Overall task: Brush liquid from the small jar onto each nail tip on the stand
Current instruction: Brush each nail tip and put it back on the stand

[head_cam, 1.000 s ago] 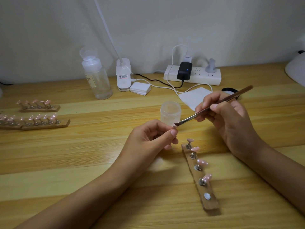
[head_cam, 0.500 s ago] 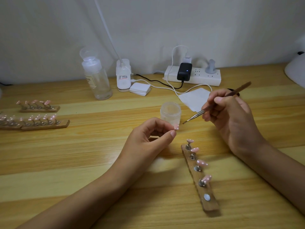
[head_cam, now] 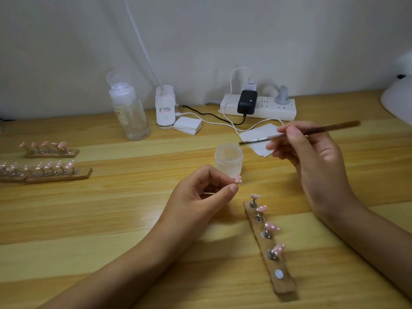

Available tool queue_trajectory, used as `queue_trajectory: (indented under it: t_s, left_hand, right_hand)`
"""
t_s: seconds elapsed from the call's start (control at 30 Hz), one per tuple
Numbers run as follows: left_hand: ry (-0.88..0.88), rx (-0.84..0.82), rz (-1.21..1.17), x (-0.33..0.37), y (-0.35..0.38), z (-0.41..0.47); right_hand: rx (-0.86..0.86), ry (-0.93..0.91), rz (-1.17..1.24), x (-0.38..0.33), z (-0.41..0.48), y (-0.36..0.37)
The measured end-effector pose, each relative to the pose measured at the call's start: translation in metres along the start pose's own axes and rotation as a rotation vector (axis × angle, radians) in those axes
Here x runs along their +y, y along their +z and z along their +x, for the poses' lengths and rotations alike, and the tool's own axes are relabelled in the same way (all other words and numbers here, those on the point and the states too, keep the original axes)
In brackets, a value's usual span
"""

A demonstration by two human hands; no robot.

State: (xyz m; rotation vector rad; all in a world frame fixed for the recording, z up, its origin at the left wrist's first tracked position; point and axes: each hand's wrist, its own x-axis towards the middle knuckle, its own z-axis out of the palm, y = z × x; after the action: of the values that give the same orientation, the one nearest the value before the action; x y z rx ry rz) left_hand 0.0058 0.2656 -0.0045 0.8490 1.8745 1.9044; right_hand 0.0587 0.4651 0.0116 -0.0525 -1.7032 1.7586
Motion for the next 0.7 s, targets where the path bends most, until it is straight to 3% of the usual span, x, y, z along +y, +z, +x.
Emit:
queue_trajectory:
  t_s: [0.17,0.33,0.47,0.53,0.63,0.7]
  left_hand:
    - [-0.024,0.021,-0.034,0.002,0.000,0.001]
    - [-0.037,0.011,-0.039,0.006,-0.001,-0.001]
    - [-0.031,-0.031,-0.058,0.009,-0.001,-0.001]
    - [-0.020,-0.032,-0.065,0.012,0.000,-0.003]
    - [0.105,0.024,0.022,0.018,0.003,-0.011]
    - [0.354,0.042,0.219,0.021,0.008,-0.019]
  right_hand:
    - [0.054,-0.080,-0.165,0.002,0.002,-0.004]
    - [-0.091,-0.078,-0.284,-0.003,-0.010,0.000]
    - [-0.014,-0.095,-0.299,-0.016,-0.012,-0.010]
    - [-0.025,-0.103,-0.424,-0.016,-0.008,-0.020]
    - [-0.166,-0.048,-0.731,-0.006,-0.005,-0.029]
    - [-0.251,-0.006,-0.893,0.003,-0.006,-0.031]
